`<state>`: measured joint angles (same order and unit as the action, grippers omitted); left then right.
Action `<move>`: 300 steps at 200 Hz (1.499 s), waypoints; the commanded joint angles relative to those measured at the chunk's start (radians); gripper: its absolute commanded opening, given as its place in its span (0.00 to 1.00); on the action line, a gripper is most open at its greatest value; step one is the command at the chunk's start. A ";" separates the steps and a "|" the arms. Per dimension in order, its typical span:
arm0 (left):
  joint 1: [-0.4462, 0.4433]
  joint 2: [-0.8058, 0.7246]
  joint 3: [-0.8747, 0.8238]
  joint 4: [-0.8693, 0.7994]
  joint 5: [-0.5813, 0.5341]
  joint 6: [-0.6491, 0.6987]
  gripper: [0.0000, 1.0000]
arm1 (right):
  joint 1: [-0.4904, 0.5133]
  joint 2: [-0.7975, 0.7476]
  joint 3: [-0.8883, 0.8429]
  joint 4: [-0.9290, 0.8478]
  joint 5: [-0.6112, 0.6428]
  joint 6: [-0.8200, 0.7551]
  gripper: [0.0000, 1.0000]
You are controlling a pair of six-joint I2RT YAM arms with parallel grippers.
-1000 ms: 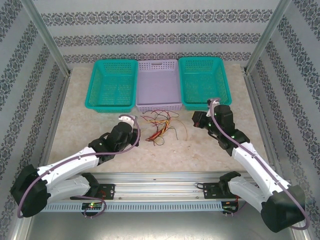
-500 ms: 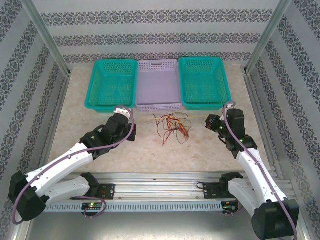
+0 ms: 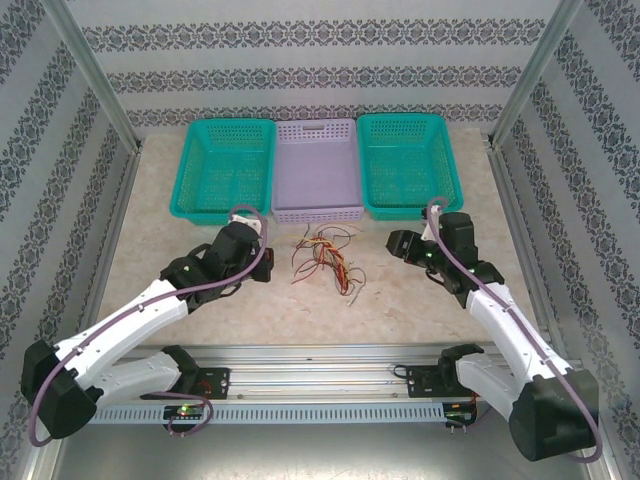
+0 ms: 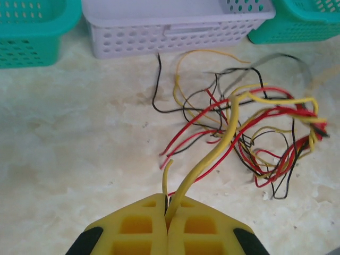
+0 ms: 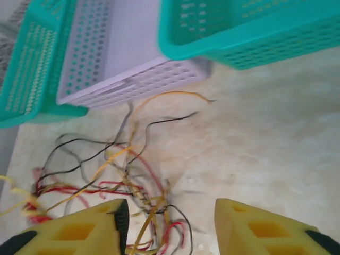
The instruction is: Untangle the cables
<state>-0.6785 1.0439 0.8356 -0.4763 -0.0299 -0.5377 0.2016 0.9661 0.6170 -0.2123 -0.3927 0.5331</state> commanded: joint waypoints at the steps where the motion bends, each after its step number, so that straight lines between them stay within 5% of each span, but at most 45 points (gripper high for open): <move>1: 0.013 0.016 -0.003 0.059 0.059 -0.053 0.00 | 0.068 -0.022 0.030 0.059 -0.023 -0.072 0.57; 37: 0.013 0.034 0.023 0.084 0.087 -0.084 0.00 | 0.221 -0.023 0.017 0.136 0.034 -0.120 0.65; 74: 0.013 0.037 0.043 0.082 0.109 -0.109 0.00 | 0.338 0.083 0.022 0.181 0.112 -0.174 0.61; 181: 0.012 -0.031 0.028 0.057 0.099 -0.126 0.00 | 0.424 0.290 0.032 0.247 0.235 -0.208 0.33; 235: 0.013 -0.085 0.046 0.013 0.050 -0.123 0.00 | 0.428 0.302 0.022 0.220 0.283 -0.205 0.00; 300: 0.028 -0.214 0.192 -0.151 -0.175 -0.056 0.00 | 0.369 0.327 0.044 0.059 0.383 -0.228 0.00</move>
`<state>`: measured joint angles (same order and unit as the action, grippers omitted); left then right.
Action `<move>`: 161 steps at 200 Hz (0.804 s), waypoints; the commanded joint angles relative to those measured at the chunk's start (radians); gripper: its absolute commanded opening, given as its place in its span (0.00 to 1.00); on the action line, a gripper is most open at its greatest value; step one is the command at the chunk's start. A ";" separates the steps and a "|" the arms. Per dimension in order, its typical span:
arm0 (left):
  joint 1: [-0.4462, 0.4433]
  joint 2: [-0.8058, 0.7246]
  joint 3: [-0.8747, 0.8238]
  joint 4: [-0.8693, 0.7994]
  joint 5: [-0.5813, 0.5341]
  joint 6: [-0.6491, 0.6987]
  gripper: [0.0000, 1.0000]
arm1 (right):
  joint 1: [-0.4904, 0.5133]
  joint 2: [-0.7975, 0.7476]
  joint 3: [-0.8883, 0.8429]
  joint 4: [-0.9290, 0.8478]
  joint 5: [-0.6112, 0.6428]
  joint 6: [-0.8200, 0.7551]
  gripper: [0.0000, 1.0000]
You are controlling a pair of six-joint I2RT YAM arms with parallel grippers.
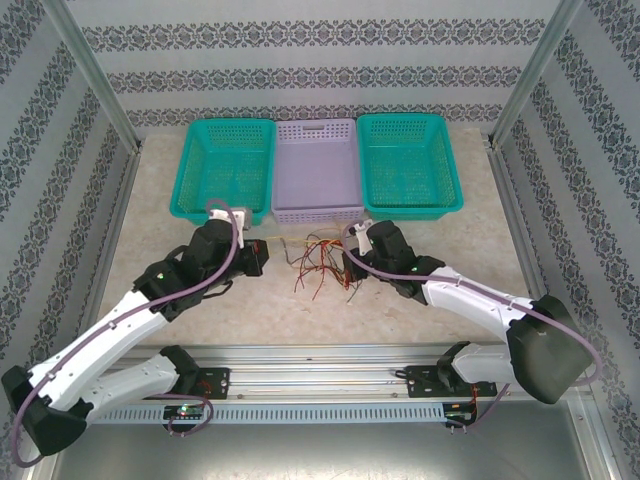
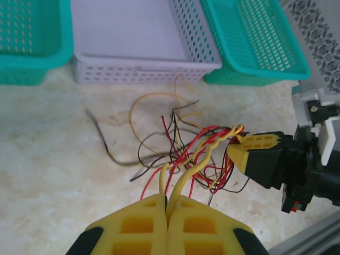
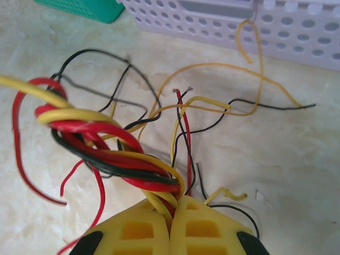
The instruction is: Untangle the cables
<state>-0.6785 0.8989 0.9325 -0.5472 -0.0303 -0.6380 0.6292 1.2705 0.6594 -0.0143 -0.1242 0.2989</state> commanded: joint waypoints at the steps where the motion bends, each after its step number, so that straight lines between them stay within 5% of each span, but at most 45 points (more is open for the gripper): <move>1: 0.028 -0.070 0.099 -0.082 -0.178 0.046 0.00 | -0.061 0.022 0.002 -0.140 0.115 0.006 0.00; 161: 0.053 -0.077 0.416 -0.165 -0.512 0.362 0.00 | -0.242 0.055 -0.021 -0.190 0.095 0.079 0.00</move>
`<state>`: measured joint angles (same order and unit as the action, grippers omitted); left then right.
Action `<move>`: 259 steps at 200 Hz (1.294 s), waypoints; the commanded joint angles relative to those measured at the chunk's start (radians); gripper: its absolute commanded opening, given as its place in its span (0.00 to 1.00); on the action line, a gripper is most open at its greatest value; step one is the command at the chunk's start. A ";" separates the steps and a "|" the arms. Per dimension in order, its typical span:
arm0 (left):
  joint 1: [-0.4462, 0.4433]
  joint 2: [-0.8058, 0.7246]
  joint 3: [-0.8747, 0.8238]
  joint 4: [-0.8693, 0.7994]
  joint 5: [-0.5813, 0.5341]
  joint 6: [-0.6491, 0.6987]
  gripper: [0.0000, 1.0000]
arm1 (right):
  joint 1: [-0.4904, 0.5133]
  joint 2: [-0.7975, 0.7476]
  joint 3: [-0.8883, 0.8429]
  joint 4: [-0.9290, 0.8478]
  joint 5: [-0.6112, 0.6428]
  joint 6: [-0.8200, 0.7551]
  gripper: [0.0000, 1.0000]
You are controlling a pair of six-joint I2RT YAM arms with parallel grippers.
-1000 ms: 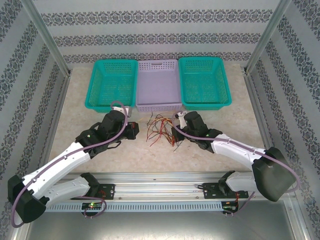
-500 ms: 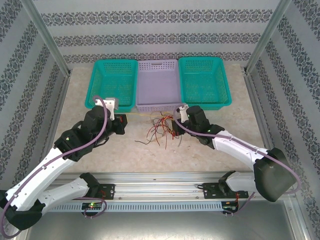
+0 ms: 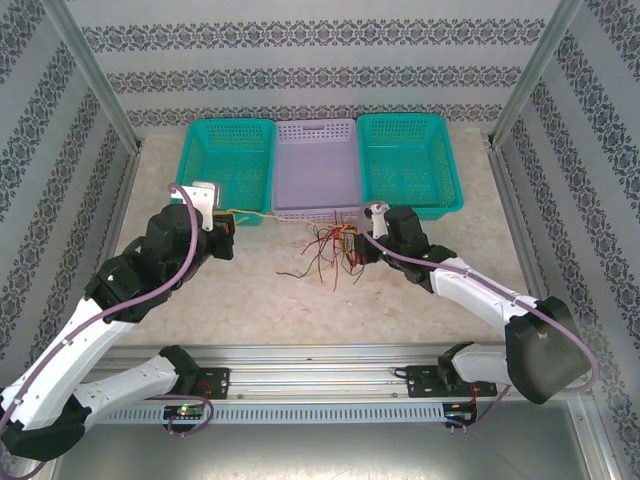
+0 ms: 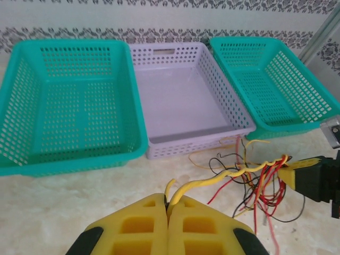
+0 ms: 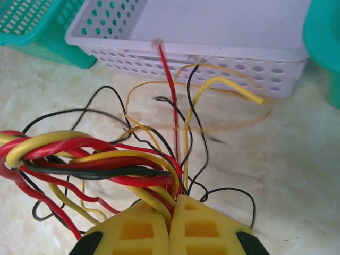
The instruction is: Untangle the cables
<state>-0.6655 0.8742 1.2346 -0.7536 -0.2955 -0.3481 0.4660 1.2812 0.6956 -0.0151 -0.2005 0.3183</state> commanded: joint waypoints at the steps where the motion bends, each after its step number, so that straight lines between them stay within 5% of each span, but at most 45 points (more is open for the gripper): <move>1: 0.040 -0.053 0.116 0.041 -0.248 0.074 0.00 | -0.079 0.045 -0.057 -0.189 0.171 0.059 0.00; 77: 0.039 -0.057 0.290 0.110 -0.362 0.229 0.00 | -0.111 0.061 -0.075 -0.171 0.163 0.074 0.00; 127: 0.039 -0.002 0.414 0.118 -0.319 0.267 0.00 | -0.116 0.080 -0.070 -0.162 0.136 0.073 0.00; 259: 0.040 0.066 0.402 0.273 -0.316 0.422 0.00 | -0.098 -0.031 -0.156 -0.056 0.075 0.063 0.00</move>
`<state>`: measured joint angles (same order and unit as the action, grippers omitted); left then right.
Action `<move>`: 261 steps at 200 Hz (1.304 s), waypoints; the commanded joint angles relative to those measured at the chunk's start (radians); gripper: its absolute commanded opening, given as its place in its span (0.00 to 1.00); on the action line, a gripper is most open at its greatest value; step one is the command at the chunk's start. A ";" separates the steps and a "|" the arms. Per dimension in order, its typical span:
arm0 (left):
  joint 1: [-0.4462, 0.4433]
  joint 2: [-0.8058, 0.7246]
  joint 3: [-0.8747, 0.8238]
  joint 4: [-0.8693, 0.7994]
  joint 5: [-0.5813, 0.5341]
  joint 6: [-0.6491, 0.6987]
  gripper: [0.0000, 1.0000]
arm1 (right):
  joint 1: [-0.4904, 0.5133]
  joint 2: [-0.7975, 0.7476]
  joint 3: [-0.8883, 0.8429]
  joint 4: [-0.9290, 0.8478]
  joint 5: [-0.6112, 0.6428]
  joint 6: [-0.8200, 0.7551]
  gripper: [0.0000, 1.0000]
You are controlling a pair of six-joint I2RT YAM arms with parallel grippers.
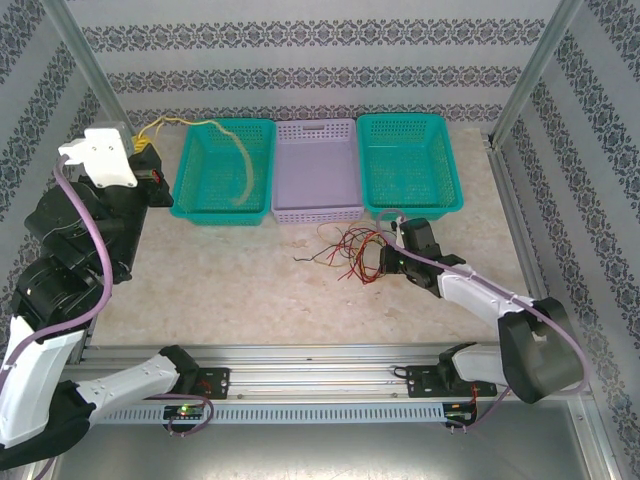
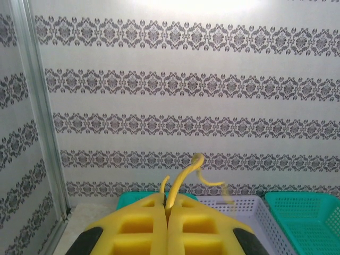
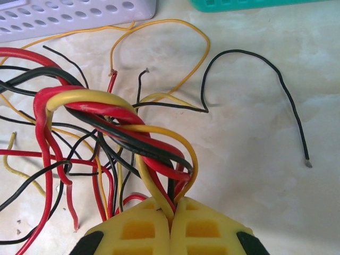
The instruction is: Untangle the cables
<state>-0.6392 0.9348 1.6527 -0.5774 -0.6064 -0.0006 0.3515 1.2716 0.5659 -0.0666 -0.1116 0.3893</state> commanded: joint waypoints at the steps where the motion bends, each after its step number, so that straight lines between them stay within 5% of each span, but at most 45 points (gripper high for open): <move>1: 0.013 0.006 -0.018 0.099 -0.006 0.076 0.00 | 0.017 -0.021 -0.027 -0.004 -0.014 -0.008 0.00; 139: 0.061 0.127 -0.192 0.470 -0.029 0.303 0.00 | 0.041 -0.079 -0.047 0.007 -0.039 -0.007 0.00; 261: 0.361 0.315 -0.302 0.494 0.196 -0.021 0.00 | 0.076 -0.084 -0.040 0.002 -0.040 -0.016 0.00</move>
<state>-0.3161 1.2251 1.3811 -0.1387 -0.4664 0.0715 0.4084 1.1938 0.5339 -0.0517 -0.1413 0.3889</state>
